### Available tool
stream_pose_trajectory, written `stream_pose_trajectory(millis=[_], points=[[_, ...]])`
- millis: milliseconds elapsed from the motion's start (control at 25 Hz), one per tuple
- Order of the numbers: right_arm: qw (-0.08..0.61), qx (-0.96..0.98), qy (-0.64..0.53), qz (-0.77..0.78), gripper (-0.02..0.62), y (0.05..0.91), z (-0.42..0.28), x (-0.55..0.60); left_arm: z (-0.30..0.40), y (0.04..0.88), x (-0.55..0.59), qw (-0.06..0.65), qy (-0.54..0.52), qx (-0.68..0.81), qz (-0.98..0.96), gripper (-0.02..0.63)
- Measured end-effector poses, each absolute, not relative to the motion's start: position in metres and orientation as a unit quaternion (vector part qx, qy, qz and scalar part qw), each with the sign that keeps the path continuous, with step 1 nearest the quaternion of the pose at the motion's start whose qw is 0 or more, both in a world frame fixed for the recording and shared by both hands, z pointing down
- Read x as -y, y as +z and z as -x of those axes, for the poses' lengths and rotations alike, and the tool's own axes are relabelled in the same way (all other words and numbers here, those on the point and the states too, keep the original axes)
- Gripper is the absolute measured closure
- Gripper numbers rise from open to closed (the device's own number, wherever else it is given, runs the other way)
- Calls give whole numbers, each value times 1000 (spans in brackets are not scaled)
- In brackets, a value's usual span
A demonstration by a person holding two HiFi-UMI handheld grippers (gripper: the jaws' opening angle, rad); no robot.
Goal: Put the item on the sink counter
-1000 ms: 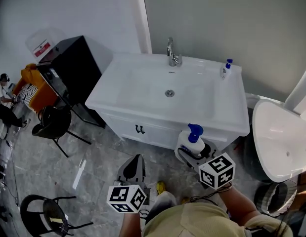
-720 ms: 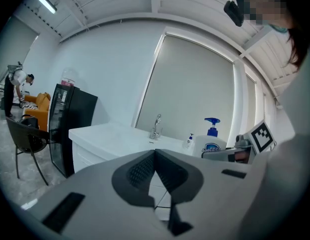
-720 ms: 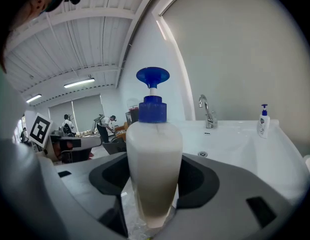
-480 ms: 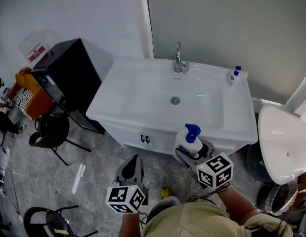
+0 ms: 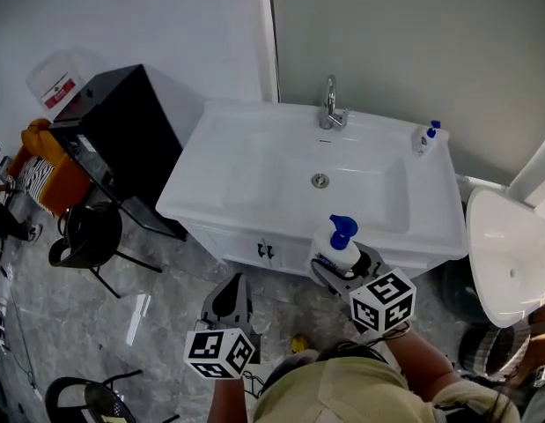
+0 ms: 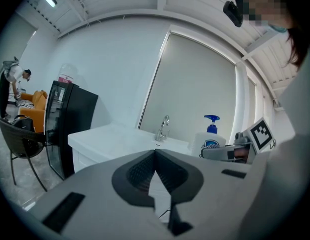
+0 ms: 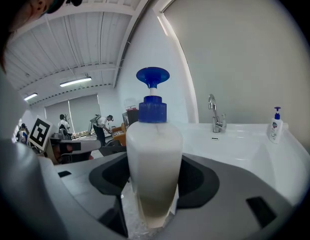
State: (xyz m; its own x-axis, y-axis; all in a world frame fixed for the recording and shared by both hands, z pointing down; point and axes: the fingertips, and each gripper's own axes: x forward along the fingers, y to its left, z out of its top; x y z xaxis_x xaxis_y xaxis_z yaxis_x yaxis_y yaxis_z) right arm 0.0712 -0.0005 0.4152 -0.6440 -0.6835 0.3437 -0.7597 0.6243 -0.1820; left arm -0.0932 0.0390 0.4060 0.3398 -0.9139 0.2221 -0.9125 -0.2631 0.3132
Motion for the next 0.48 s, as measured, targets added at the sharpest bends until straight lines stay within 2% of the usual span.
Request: stream_pose_trajectory(millis=[480], points=[[126, 902, 161, -380, 318, 422, -36, 41, 111, 417, -8, 205, 5, 582, -787, 570]])
